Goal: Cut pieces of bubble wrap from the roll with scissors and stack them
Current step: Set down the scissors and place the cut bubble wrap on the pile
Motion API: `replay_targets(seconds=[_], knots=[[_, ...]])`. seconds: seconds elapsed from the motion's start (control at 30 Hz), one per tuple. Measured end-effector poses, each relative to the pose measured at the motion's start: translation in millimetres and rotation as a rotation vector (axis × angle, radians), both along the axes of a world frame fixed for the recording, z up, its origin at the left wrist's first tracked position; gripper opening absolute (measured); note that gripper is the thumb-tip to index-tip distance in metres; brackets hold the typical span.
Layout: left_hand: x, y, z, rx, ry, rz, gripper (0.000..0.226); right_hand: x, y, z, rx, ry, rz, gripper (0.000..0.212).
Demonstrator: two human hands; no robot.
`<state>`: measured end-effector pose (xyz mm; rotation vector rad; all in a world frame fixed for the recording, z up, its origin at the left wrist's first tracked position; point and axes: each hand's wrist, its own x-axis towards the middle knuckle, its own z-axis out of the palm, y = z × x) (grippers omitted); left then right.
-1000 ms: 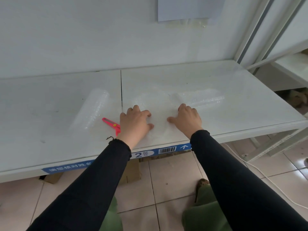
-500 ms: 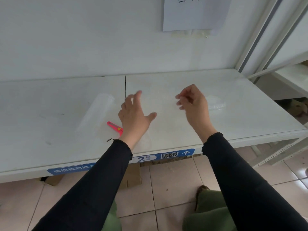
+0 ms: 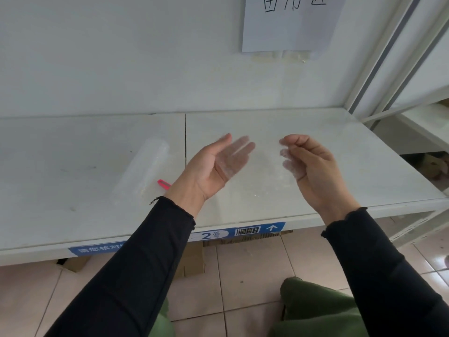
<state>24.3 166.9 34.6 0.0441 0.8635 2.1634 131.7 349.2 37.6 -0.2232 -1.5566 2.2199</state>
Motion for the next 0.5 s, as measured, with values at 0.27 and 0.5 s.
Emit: replay_targets(seconds=[0.27,0.5], knots=[[-14,-33,1,-0.014,0.027,0.04,0.043,18,11,0,0.56,-0.065,0.268,0.045],[-16,-42,-6,-0.171,0.235,-0.018,0.04,8,0,-3,0.775,-0.109,0.159,0.013]])
